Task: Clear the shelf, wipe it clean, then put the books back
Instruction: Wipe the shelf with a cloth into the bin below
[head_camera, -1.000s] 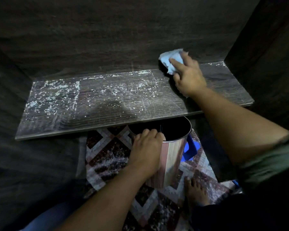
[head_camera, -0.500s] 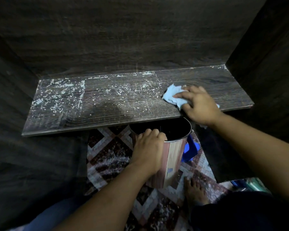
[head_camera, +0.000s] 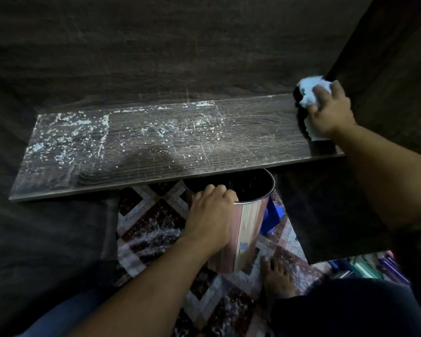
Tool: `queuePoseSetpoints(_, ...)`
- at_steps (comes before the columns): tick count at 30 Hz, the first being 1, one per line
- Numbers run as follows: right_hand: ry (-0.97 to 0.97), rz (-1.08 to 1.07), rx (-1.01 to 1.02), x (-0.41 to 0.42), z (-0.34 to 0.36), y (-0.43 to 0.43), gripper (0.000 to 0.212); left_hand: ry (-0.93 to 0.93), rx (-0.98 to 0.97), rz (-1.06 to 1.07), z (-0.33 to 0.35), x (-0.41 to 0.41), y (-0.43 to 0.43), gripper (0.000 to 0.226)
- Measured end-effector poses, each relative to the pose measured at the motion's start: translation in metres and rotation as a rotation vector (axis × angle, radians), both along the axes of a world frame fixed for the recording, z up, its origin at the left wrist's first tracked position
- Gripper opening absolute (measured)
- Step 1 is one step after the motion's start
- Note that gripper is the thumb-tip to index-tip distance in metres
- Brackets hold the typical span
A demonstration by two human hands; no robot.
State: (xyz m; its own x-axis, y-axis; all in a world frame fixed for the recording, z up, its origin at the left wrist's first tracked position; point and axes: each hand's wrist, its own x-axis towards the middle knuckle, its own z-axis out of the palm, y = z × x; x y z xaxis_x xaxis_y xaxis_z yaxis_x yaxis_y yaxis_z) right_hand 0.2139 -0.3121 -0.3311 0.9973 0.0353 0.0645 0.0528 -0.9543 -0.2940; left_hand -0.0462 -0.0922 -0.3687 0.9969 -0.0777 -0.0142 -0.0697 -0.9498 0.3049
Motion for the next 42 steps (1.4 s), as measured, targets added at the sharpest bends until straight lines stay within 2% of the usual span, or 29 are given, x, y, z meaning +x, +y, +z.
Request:
queuePoseSetpoints(2,0.074,0.017,-0.028,0.014,-0.008,0.008,0.062,-0.003,-0.008,0.007,-0.001,0.001,-0.001,0.031)
queuePoseSetpoints(6,0.08,0.007,-0.098,0.022,-0.004,0.019,0.063,-0.009,-0.019,0.015,-0.001,0.003,0.0,0.029)
queuePoseSetpoints(10,-0.008,0.192,-0.067,-0.013,-0.003,0.017,0.067,0.003,-0.027,0.015,0.0,0.004,0.0,0.032)
queuePoseSetpoints(12,-0.035,0.32,-0.055,-0.04,-0.004,0.017,0.056,-0.002,-0.037,0.016,0.001,0.004,0.0,0.034)
queuePoseSetpoints(14,-0.013,0.415,0.03,-0.059,0.001,0.017,0.046,-0.003,-0.044,0.014,0.002,0.005,-0.001,0.036)
queuePoseSetpoints(16,0.044,0.378,0.184,-0.065,0.011,0.014,0.041,-0.006,-0.036,0.014,0.002,0.005,-0.001,0.035)
queuePoseSetpoints(17,0.003,0.333,0.216,-0.062,0.015,0.011,0.041,-0.009,-0.036,0.016,0.003,0.005,-0.002,0.034)
queuePoseSetpoints(20,-0.261,0.144,0.078,-0.033,0.025,0.003,0.052,-0.005,-0.038,0.024,0.002,0.005,-0.004,0.032)
queuePoseSetpoints(21,-0.274,0.079,-0.002,-0.02,0.025,0.001,0.052,-0.002,-0.034,0.026,0.001,0.005,-0.004,0.032)
queuePoseSetpoints(23,-0.152,0.075,-0.178,0.004,0.016,0.002,0.053,-0.008,-0.023,0.029,0.0,0.005,-0.005,0.033)
queuePoseSetpoints(25,0.023,0.094,-0.257,0.021,0.001,0.008,0.061,-0.008,-0.009,0.03,-0.002,0.005,-0.005,0.034)
queuePoseSetpoints(27,0.073,0.055,-0.192,0.026,-0.006,0.015,0.067,-0.002,0.006,0.019,-0.003,0.005,-0.004,0.034)
queuePoseSetpoints(31,0.031,0.081,-0.175,0.012,0.001,0.018,0.055,-0.002,0.01,0.015,-0.003,0.004,-0.003,0.034)
queuePoseSetpoints(34,-0.02,0.233,-0.056,-0.023,-0.002,0.019,0.048,-0.006,-0.003,0.013,-0.001,0.003,-0.005,0.035)
queuePoseSetpoints(36,0.016,0.283,0.118,-0.042,-0.007,0.02,0.039,-0.017,-0.017,0.009,-0.001,0.003,-0.006,0.033)
queuePoseSetpoints(39,0.076,0.111,0.526,-0.046,-0.005,0.018,0.034,-0.025,-0.023,0.003,0.0,0.003,-0.007,0.034)
queuePoseSetpoints(40,0.011,0.05,0.565,-0.041,0.0,0.016,0.035,-0.021,-0.024,0.003,0.0,0.003,-0.007,0.035)
queuePoseSetpoints(42,-0.17,0.005,0.438,-0.024,0.01,0.012,0.041,-0.016,-0.022,0.002,-0.002,0.004,-0.008,0.036)
